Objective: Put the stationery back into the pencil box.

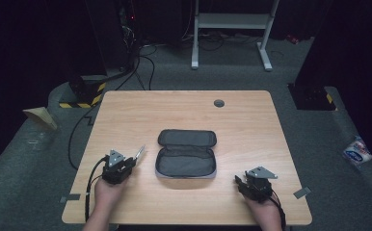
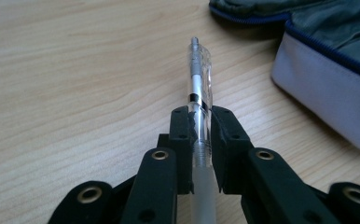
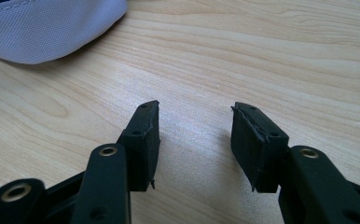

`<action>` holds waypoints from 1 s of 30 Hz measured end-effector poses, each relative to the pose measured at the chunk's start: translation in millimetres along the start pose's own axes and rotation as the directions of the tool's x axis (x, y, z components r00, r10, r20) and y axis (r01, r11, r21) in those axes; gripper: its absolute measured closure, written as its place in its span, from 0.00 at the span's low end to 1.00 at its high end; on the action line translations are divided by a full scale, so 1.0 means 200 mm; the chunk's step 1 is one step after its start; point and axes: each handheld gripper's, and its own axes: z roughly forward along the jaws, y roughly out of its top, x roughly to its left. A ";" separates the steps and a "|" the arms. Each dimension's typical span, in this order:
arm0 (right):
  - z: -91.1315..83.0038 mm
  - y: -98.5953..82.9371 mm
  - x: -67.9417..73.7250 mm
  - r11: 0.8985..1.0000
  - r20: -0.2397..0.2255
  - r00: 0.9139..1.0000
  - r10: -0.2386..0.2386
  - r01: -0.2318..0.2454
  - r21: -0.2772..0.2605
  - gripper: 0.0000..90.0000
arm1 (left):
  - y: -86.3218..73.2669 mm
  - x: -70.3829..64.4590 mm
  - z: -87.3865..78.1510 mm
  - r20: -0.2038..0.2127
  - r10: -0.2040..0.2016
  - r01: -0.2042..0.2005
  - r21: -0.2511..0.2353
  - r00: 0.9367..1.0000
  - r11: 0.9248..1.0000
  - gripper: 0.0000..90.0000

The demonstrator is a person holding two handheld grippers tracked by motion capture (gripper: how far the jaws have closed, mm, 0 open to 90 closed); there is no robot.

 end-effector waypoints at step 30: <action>0.00 0.00 0.00 1.000 -0.002 1.000 -0.001 0.001 0.002 0.57 | 0.21 -0.23 -0.17 0.108 0.162 -0.138 -0.202 0.981 0.970 0.88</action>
